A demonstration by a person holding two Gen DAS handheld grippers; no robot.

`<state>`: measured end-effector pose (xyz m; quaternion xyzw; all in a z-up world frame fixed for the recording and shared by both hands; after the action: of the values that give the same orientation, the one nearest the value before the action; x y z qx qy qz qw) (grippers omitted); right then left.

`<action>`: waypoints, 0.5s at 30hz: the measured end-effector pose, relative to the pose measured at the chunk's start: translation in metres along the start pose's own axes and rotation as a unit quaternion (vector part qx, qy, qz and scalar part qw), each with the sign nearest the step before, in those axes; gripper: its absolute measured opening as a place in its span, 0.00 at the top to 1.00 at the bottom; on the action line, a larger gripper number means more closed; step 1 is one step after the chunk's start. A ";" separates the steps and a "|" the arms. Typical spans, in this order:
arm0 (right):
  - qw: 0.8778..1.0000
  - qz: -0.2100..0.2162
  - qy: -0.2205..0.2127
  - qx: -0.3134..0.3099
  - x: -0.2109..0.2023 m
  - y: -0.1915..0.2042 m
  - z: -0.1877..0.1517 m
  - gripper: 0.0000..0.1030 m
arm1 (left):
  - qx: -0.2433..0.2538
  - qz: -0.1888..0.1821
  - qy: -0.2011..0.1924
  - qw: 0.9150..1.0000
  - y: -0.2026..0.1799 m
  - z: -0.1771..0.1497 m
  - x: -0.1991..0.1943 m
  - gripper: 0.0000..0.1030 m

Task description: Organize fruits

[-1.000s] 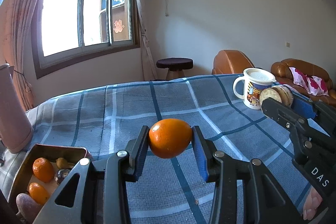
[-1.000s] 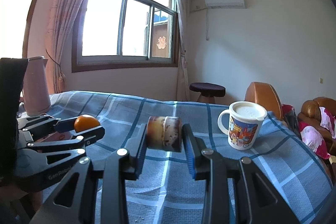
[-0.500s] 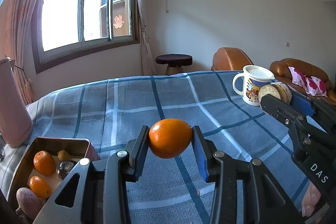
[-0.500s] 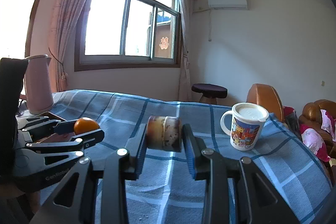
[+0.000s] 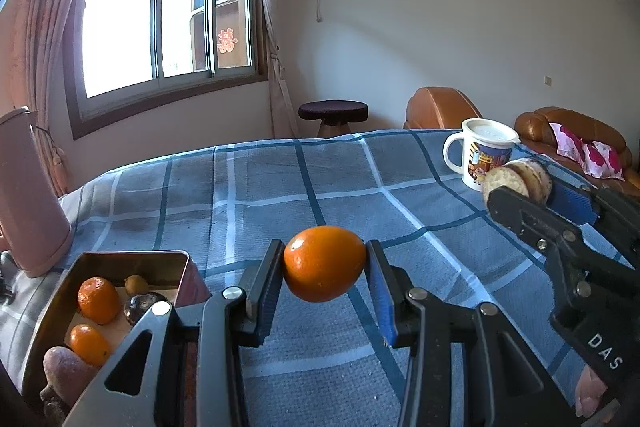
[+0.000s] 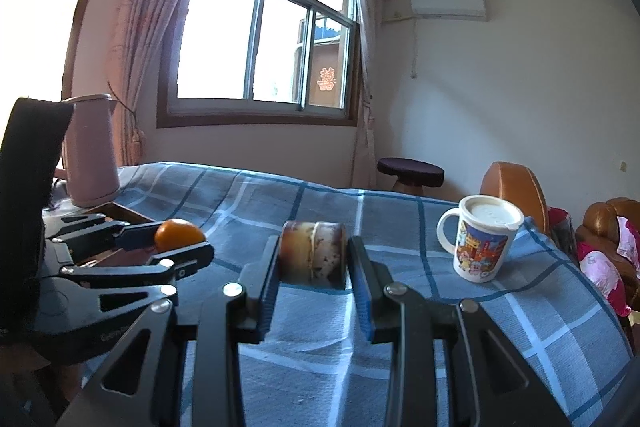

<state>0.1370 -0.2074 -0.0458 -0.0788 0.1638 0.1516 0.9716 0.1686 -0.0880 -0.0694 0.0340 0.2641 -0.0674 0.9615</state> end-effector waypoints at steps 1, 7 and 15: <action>1.000 0.003 0.000 0.000 -0.001 0.002 0.000 0.65 | 0.001 0.000 -0.001 1.000 0.000 -0.001 -0.001 0.59; 1.000 0.025 0.005 0.010 -0.003 0.011 0.000 0.65 | 0.007 0.002 -0.016 1.000 0.001 -0.006 -0.015 0.59; 0.999 0.043 0.000 0.005 -0.009 0.030 0.007 0.65 | -0.004 -0.004 -0.018 1.000 0.011 -0.008 -0.027 0.59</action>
<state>0.1211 -0.1803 -0.0393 -0.0669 0.1681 0.1928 0.9644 0.1429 -0.0733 -0.0620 0.0283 0.2471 -0.0707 0.9660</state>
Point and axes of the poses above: each gripper's, at about its wrist camera, not at the fingertips, and x roughly the way its jaws point, y to its left, z to its top, the point moved 5 cm from there along x, roughly the way its jaws point, and after that the axes turned 5 degrees about y, right-handed, at the moved point
